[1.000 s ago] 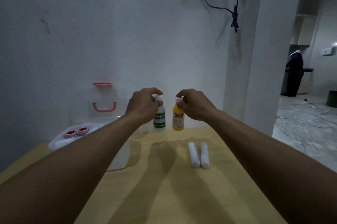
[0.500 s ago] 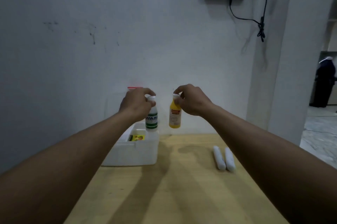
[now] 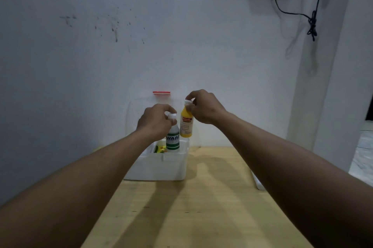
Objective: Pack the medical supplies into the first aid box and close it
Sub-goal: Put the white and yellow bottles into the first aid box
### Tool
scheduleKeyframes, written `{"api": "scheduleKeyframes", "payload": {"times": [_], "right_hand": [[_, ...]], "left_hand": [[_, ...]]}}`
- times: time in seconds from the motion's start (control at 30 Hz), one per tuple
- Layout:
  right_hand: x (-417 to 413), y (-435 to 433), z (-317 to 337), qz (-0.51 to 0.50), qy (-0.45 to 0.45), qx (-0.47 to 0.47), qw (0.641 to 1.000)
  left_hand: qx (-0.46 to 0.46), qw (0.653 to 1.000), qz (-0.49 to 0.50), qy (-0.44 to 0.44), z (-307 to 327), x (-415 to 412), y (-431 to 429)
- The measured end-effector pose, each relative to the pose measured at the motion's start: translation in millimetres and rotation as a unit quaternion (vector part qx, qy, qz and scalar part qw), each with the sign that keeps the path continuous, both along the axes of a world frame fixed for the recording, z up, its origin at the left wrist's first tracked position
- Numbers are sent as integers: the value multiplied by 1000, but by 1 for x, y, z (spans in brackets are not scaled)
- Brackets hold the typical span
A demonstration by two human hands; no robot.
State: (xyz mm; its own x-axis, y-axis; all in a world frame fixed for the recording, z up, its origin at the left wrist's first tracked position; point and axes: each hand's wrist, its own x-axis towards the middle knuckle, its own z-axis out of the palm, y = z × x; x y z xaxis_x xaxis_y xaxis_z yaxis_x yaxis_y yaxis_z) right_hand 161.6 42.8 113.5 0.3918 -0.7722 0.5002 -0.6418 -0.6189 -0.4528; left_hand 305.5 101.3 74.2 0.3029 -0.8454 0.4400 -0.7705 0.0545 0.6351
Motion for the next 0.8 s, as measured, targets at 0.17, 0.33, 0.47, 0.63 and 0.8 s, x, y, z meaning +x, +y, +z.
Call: {"api": "scheduleKeyframes", "payload": {"times": [0.17, 0.33, 0.47, 0.63, 0.8], "right_hand": [[11, -9, -8, 3, 5, 11, 1000], [18, -13, -13, 6, 4, 12, 1000], [21, -15, -13, 6, 6, 7, 1000], [20, -12, -11, 5, 10, 9, 1000], [17, -9, -8, 4, 6, 9, 1000]], "left_hand": [[5, 1000, -2, 5, -5, 3, 0], [15, 1000, -6, 2, -12, 2, 0], [12, 1000, -9, 10, -14, 3, 0], [7, 1000, -14, 23, -15, 0, 0], [1, 999, -19, 27, -15, -3, -1]]}}
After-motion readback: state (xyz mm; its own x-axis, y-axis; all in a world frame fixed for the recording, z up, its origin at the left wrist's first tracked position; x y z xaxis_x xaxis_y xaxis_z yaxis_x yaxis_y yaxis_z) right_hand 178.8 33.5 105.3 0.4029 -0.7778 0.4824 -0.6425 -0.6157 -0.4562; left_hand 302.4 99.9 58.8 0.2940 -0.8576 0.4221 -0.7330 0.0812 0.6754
